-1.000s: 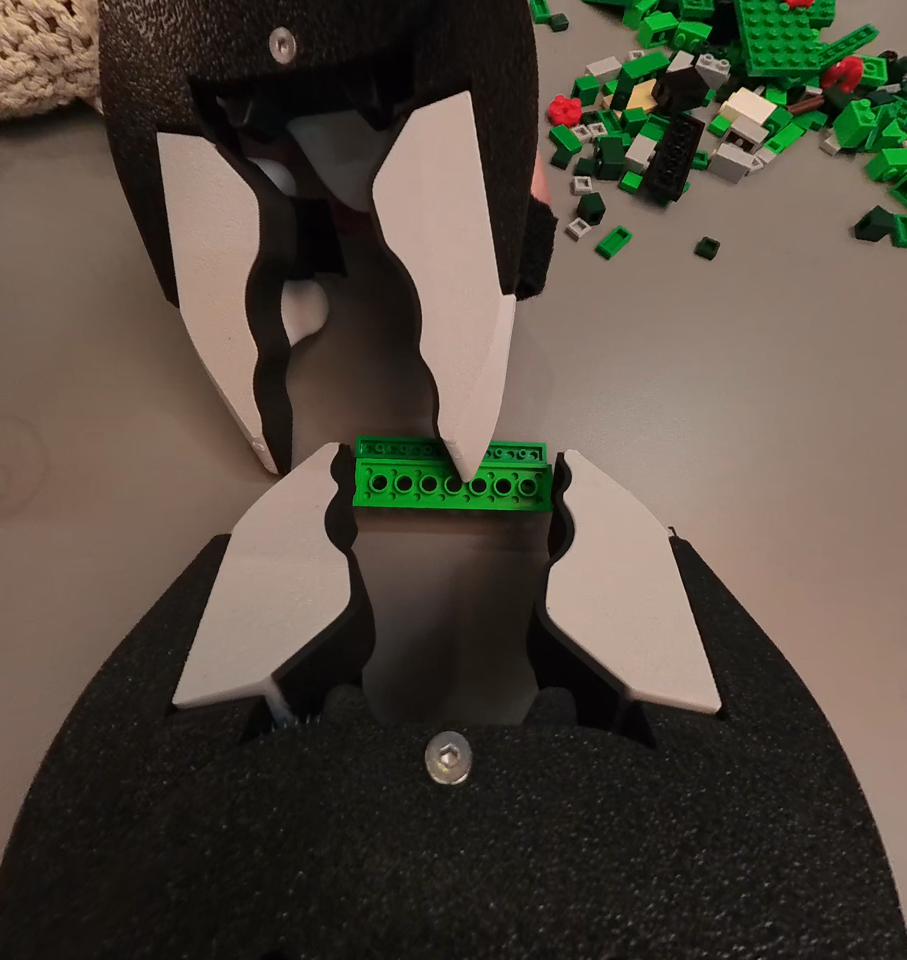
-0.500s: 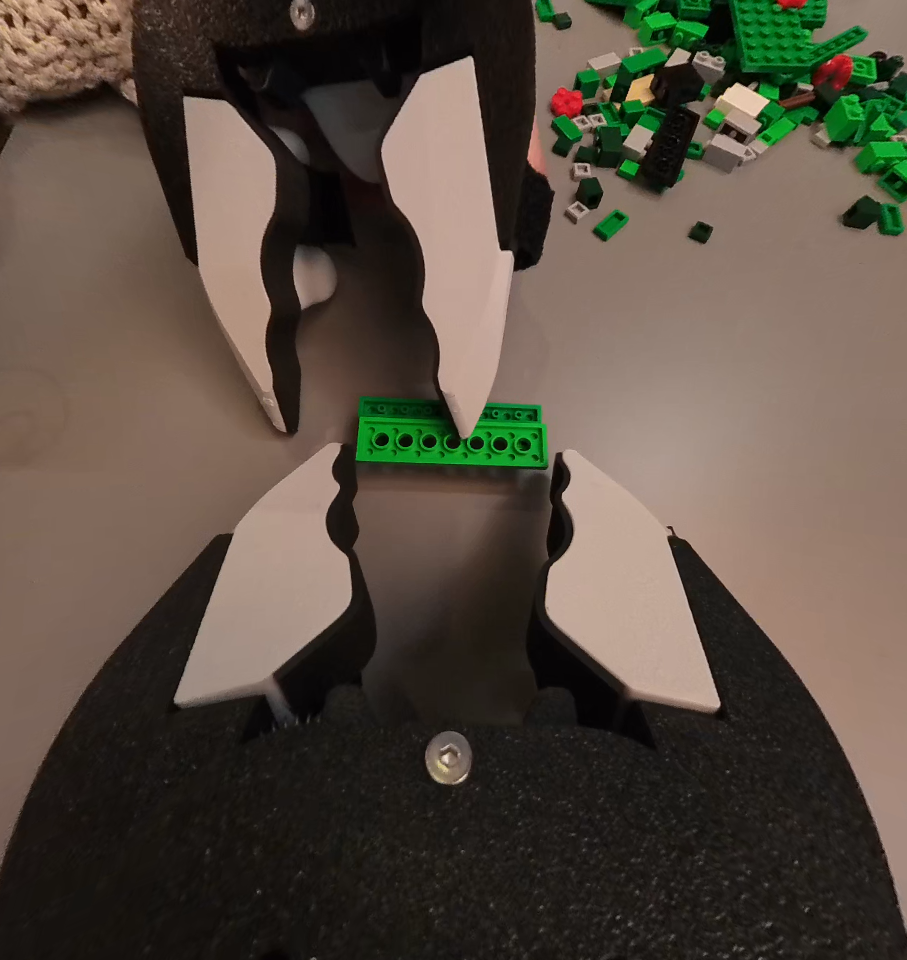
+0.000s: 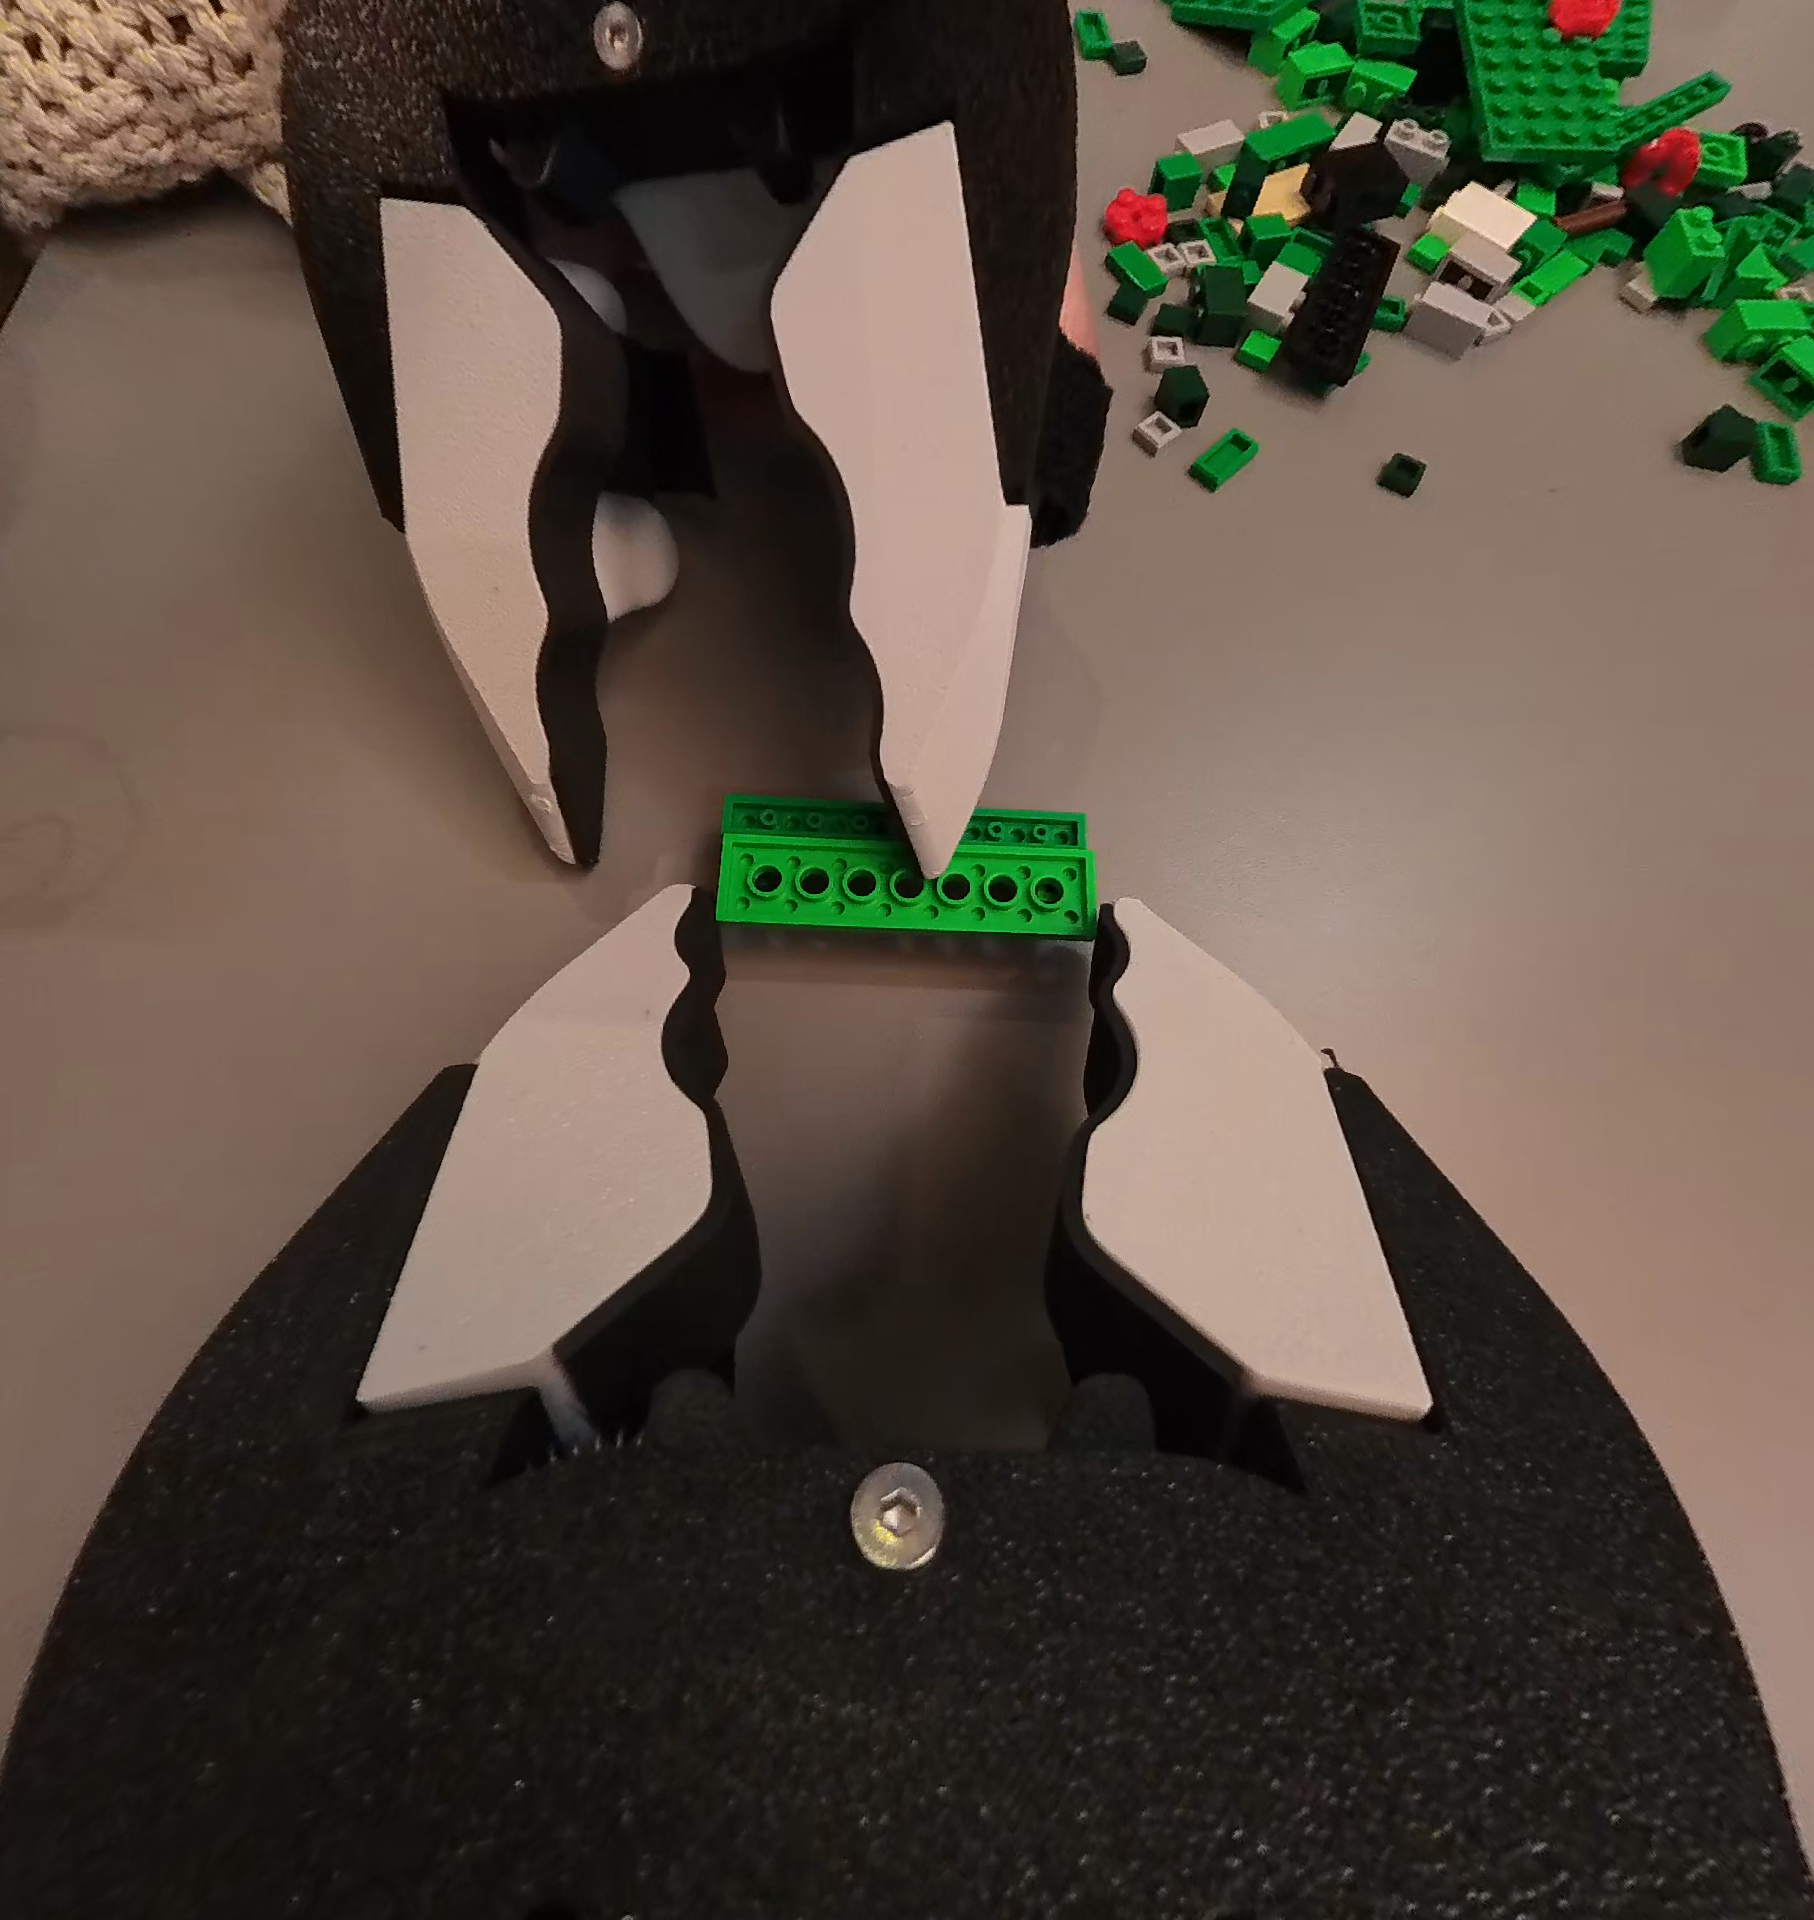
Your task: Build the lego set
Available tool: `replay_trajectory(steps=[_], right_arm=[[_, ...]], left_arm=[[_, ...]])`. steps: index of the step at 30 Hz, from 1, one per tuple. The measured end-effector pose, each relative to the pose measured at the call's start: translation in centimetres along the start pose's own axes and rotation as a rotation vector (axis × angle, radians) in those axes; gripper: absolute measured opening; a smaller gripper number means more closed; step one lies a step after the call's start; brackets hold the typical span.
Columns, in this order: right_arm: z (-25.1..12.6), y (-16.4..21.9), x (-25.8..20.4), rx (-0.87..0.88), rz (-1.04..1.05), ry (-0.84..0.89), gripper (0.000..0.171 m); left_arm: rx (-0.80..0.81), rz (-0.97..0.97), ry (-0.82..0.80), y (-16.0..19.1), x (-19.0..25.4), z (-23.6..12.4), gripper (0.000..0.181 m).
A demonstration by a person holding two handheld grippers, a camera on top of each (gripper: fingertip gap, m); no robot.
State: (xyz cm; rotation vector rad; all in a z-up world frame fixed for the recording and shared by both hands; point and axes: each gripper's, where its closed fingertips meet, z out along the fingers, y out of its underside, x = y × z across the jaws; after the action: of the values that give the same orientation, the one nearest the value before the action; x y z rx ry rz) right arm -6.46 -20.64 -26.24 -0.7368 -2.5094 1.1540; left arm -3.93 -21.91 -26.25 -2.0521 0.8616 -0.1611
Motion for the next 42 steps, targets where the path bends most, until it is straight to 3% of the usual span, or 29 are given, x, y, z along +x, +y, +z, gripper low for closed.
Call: replay_trajectory(steps=[7, 13, 16, 21, 42], right_arm=[[0.0, 0.0, -0.1, 0.0, 0.0, -0.006, 0.068], [0.0, 0.0, -0.1, 0.001, 0.002, -0.009, 0.068], [0.0, 0.0, -0.1, 0.0, 0.002, -0.011, 0.068], [0.0, 0.1, -0.2, -0.001, 0.003, -0.019, 0.068], [0.1, 0.1, -0.3, -0.007, 0.008, -0.038, 0.068]], left_arm=[[0.016, 0.015, 0.007, -0.1, 0.1, -0.3, 0.058], [0.09, 0.006, 0.016, -1.1, -0.3, -1.8, 0.034], [0.109, -0.004, -0.112, -1.4, -2.4, -2.5, 0.055], [-0.037, -0.054, -0.113, 0.9, -2.6, -1.1, 0.077], [-0.071, -0.232, 0.016, 1.3, -2.3, 0.4, 0.072]])
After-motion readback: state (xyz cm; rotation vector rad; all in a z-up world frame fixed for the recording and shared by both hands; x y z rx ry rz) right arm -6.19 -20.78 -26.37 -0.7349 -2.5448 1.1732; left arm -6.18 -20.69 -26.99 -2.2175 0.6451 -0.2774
